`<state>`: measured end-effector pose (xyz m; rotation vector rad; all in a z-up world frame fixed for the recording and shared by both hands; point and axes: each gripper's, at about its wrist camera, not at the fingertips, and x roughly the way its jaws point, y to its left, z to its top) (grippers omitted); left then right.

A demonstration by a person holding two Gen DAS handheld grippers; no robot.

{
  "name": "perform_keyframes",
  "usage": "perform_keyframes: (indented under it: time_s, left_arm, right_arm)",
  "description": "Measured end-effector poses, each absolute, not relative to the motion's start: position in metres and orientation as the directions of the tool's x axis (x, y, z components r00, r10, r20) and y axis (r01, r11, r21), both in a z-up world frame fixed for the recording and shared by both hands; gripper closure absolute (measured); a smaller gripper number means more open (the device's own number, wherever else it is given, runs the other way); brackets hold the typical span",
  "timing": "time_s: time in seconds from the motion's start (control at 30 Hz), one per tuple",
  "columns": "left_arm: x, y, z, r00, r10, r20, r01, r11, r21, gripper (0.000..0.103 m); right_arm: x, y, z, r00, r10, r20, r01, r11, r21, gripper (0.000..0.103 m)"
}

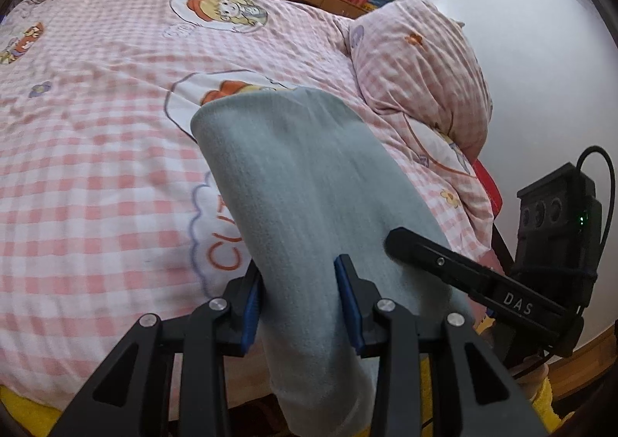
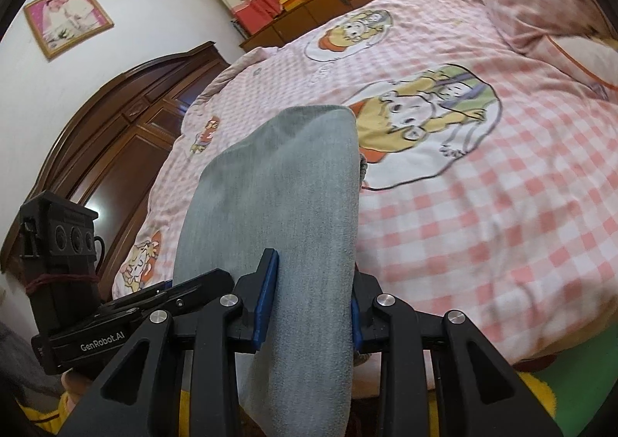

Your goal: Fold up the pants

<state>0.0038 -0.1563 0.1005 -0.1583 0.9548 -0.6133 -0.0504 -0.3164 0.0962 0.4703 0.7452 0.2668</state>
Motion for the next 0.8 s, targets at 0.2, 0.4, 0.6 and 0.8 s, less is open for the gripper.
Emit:
perform_keyframes:
  time_s: [0.2, 0.4, 0.6, 0.8]
  left_arm:
    - [0.003, -0.125, 0.108, 0.457, -0.548, -0.7, 0.39, 0.831, -0.396, 0.065]
    - [0.009, -0.089, 0.112, 0.485, -0.533, -0.693, 0.357, 0.845, -0.399, 0.065]
    - [0.02, -0.05, 0.107, 0.499, -0.526, -0.689, 0.323, 0.851, -0.415, 0.065]
    - [0.035, -0.015, 0.096, 0.506, -0.523, -0.686, 0.292, 0.852, -0.434, 0.066]
  right_arm:
    - [-0.04, -0.28, 0.103, 0.696, 0.405, -0.592, -0.102, 0.873, 0.477, 0.071]
    - [-0.021, -0.246, 0.101, 0.678, 0.415, -0.607, -0.122, 0.878, 0.463, 0.071]
    - [-0.002, -0.213, 0.095, 0.664, 0.411, -0.625, -0.134, 0.887, 0.441, 0.071]
    - [0.02, -0.184, 0.084, 0.649, 0.418, -0.636, -0.149, 0.889, 0.432, 0.071]
